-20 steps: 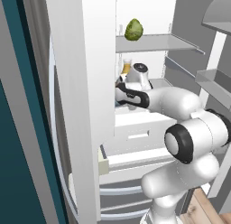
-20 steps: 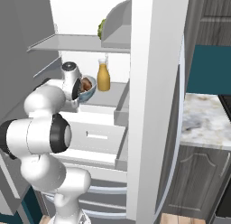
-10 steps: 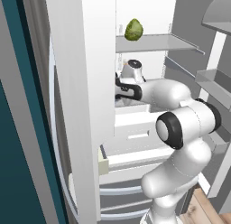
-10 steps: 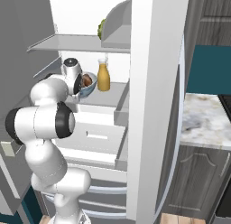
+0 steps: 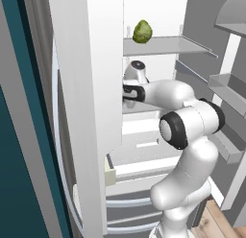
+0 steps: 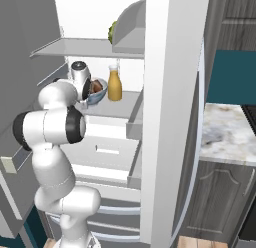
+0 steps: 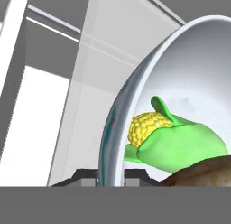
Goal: Pick the chicken drumstick and corn from their plates and place them in the bowl. Then put the bowl in the fridge.
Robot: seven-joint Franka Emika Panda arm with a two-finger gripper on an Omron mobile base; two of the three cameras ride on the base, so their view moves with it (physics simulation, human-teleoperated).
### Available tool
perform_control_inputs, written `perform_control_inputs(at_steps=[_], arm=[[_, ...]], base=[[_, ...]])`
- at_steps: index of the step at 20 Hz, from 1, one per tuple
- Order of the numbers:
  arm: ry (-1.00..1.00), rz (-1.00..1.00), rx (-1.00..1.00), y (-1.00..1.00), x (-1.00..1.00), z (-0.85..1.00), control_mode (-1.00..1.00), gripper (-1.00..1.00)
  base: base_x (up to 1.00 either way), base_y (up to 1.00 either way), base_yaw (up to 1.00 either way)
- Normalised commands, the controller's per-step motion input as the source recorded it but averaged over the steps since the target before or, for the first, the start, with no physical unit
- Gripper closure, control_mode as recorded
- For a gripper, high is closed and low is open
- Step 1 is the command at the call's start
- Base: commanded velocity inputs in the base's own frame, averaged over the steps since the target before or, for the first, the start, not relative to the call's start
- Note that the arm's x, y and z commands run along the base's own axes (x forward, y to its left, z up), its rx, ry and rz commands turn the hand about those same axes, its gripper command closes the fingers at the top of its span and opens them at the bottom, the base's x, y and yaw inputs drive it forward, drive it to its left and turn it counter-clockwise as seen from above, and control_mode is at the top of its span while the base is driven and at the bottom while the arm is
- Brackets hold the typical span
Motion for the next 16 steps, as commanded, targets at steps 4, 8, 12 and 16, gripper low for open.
perform_control_inputs(at_steps=[4, 8, 12, 16], arm=[[0.0, 0.0, 0.01, 0.13, 0.31, -0.1, -1.0, 1.0], [0.0, 0.0, 0.01, 0.1, 0.25, -0.11, -1.0, 1.0], [0.0, 0.0, 0.0, 0.02, 0.04, -0.05, -1.0, -1.0], [-0.03, 0.0, 0.04, 0.0, -0.17, 0.03, -1.0, -1.0]], base=[[0.0, 0.0, 0.0], [0.0, 0.0, 0.0], [0.0, 0.0, 0.0], [0.0, 0.0, 0.0]])
